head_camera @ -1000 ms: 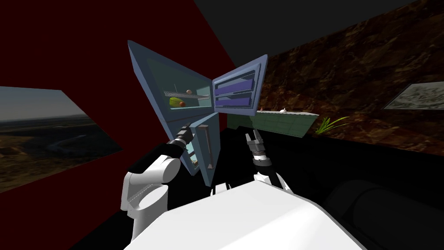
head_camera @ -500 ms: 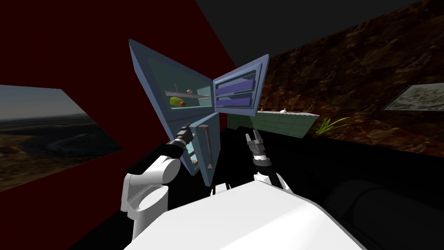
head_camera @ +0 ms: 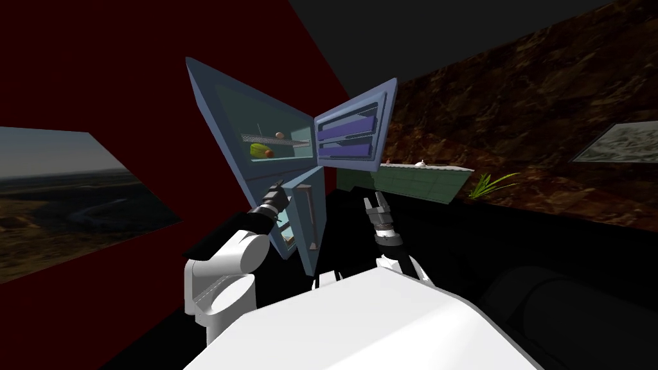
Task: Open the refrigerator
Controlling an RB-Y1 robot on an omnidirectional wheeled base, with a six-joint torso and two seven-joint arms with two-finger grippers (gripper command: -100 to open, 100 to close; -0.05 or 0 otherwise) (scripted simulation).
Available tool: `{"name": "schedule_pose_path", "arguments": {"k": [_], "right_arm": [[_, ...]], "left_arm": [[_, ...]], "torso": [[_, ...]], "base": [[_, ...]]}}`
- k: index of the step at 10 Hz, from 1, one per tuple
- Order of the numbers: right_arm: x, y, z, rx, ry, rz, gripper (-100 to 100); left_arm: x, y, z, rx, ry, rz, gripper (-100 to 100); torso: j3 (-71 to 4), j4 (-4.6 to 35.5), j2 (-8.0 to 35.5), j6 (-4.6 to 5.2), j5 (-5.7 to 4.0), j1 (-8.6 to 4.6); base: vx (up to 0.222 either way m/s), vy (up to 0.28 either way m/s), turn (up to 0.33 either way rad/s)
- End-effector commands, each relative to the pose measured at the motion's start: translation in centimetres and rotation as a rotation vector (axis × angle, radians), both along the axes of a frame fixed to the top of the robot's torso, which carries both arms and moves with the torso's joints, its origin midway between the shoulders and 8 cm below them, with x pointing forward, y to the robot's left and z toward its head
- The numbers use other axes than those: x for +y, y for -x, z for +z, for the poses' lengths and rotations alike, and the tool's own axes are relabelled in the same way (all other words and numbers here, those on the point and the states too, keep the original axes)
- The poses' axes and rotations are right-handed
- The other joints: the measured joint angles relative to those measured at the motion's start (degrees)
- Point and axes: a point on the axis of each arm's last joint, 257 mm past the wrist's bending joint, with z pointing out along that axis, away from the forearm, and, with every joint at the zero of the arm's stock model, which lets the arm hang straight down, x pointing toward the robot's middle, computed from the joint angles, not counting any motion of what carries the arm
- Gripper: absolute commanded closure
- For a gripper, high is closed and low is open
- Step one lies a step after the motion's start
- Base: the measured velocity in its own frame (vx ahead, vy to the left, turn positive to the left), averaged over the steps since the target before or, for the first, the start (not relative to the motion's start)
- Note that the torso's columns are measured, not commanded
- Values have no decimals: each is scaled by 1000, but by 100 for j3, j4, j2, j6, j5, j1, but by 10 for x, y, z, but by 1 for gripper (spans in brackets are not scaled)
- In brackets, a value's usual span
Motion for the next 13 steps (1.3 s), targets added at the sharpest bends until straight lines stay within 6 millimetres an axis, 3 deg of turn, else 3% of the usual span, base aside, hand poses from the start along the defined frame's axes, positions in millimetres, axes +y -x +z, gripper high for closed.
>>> {"name": "schedule_pose_path", "arguments": {"k": [1,2,5,12,13], "right_arm": [[0,0,0,0,0,0,0],[0,0,0,0,0,0,0],[0,0,0,0,0,0,0],[0,0,0,0,0,0,0],[0,0,0,0,0,0,0]], "left_arm": [[-2,1,24,-60,16,-14,-100],[4,-3,4,-6,6,-3,-100],[17,-26,4,-2,8,28,-100],[36,-59,8,-3,19,73,-100],[39,-59,-3,25,14,80,-100]], "torso": [[-9,2,-9,-1,4,16],[-7,-7,-11,-9,11,27],[16,-60,0,-36,45,73],[-9,-56,-32,-12,29,41],[-14,-49,-39,-9,25,39]], "base": [[-6,-1,-18],[-20,12,30],[-67,18,-65],[-44,12,-53],[-30,13,33]]}}
